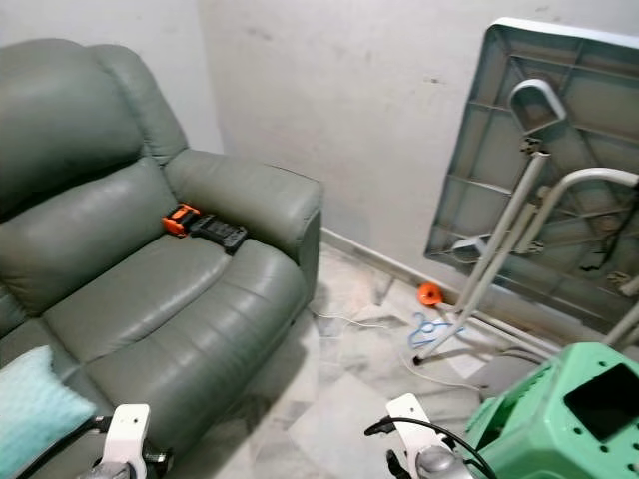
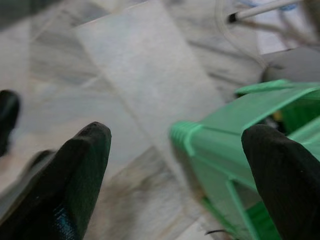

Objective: Move the pillow to the sofa

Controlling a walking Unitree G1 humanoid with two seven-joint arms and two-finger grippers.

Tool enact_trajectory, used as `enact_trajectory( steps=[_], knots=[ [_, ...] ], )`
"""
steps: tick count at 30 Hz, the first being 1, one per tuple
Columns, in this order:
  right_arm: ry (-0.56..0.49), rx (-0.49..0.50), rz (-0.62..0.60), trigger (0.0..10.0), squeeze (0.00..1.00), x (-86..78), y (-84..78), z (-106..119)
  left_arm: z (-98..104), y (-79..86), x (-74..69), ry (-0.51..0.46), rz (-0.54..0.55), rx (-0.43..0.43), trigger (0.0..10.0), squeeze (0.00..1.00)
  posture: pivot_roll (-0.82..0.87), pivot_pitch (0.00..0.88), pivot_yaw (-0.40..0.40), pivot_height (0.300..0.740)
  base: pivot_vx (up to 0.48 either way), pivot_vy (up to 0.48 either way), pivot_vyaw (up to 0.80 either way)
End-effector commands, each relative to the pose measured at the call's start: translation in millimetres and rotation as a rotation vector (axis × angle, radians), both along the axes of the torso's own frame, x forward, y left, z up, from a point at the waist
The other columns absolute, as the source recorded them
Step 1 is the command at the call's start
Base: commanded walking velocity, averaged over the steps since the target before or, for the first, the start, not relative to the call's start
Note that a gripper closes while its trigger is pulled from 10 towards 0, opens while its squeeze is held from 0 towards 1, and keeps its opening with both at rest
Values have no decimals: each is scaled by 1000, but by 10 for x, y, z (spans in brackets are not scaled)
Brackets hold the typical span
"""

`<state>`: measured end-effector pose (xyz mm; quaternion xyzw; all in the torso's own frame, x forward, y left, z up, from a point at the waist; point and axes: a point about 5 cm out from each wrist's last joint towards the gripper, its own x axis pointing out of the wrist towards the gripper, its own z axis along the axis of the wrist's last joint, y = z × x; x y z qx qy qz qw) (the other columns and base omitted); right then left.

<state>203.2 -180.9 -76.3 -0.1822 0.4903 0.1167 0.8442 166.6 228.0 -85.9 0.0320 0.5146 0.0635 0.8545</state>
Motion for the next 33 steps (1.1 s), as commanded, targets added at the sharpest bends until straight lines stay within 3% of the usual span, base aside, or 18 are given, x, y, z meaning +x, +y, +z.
enact_trajectory(
  steps=[1,14,19,27,33],
  knots=[
    [-3,-6,-8,10000,0,10,-48,11,18,-22,53,-12,-13,4,10000,0,-3,0,15,740,266,0,-681],
    [-7,-7,-4,10000,0,19,-39,15,25,-5,59,-14,-13,8,10000,0,-5,0,16,740,264,0,-675],
    [-12,-7,-3,10000,0,23,-42,18,25,15,49,-11,-18,21,10000,0,-3,0,15,740,0,0,0],
    [-33,-3,-19,10000,0,42,-53,31,25,94,-8,-39,40,-29,10000,0,8,0,6,740,0,0,0],
    [-96,34,-114,10000,0,67,-69,51,70,105,81,-85,61,-53,10000,0,17,0,-4,740,0,0,0]
  ],
)
